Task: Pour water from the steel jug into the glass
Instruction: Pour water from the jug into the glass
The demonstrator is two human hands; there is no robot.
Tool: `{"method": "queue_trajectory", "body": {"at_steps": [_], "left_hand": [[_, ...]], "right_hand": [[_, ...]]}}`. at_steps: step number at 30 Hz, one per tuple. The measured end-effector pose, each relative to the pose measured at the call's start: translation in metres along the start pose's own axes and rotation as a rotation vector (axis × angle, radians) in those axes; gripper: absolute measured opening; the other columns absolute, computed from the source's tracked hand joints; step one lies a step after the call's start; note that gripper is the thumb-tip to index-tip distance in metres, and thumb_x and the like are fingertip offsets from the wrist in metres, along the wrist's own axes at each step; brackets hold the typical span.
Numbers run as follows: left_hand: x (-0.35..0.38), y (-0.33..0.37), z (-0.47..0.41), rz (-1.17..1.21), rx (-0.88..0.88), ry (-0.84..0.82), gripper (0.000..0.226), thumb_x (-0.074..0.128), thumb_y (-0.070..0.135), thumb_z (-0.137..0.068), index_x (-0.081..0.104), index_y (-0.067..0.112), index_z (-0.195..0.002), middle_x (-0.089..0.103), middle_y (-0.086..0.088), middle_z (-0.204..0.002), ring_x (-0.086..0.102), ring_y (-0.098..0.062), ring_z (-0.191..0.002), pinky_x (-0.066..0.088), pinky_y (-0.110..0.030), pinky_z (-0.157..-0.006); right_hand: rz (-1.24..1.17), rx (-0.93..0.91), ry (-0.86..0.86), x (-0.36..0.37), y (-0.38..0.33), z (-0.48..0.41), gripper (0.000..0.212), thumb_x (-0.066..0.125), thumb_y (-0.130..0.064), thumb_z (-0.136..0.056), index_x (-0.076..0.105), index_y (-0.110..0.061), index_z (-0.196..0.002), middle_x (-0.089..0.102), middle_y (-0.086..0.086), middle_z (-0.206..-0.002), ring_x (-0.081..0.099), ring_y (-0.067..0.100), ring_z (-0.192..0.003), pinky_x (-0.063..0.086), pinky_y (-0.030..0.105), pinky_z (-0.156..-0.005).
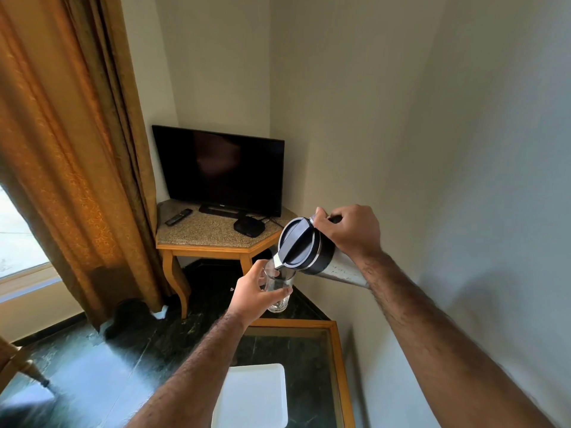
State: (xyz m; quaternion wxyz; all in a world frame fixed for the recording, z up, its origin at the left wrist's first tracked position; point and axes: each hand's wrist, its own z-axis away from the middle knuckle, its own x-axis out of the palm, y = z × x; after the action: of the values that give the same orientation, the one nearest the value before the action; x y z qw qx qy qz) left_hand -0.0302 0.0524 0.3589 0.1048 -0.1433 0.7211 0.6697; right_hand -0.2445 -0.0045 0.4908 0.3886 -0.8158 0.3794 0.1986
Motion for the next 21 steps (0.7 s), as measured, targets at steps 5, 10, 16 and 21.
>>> {"method": "queue_trajectory", "body": {"at_steps": [5,10,16,21], "left_hand": [[-0.003,0.004,-0.003,0.015,0.003,0.002,0.067,0.093,0.036,-0.069,0.059,0.035,-0.127,0.070,0.014,-0.119,0.063,-0.010,-0.116,0.054,-0.043,-0.098],[-0.004,0.006,-0.005,0.024,0.007,0.001,0.068,0.092,0.038,-0.069,0.059,0.035,-0.128,0.069,0.014,-0.121,0.062,-0.010,-0.117,0.051,-0.042,-0.098],[-0.007,0.008,-0.007,0.048,0.000,-0.002,0.066,0.093,0.037,-0.069,0.060,0.036,-0.127,0.069,0.016,-0.121,0.061,-0.003,-0.115,0.050,-0.035,-0.092],[-0.008,0.009,-0.007,0.055,-0.004,-0.002,0.060,0.092,0.033,-0.070,0.060,0.039,-0.121,0.070,0.017,-0.116,0.063,0.001,-0.109,0.048,-0.025,-0.083]], "right_hand": [[0.060,-0.064,-0.001,0.000,-0.008,-0.009,0.061,0.064,-0.053,-0.084,0.047,-0.008,-0.045,0.032,-0.004,-0.037,0.030,0.019,-0.038,0.022,0.023,-0.043],[0.113,-0.124,-0.013,0.000,-0.013,-0.017,0.061,0.063,-0.052,-0.084,0.044,-0.009,-0.045,0.034,-0.003,-0.039,0.032,0.023,-0.040,0.024,0.025,-0.046],[0.138,-0.211,-0.014,-0.001,-0.023,-0.025,0.062,0.061,-0.051,-0.081,0.023,-0.020,-0.044,0.018,-0.006,-0.037,0.020,0.014,-0.037,0.015,0.021,-0.047],[0.151,-0.264,0.015,0.000,-0.028,-0.034,0.063,0.060,-0.052,-0.081,0.018,-0.021,-0.045,0.014,-0.005,-0.037,0.014,0.006,-0.036,0.012,0.019,-0.048]]}}
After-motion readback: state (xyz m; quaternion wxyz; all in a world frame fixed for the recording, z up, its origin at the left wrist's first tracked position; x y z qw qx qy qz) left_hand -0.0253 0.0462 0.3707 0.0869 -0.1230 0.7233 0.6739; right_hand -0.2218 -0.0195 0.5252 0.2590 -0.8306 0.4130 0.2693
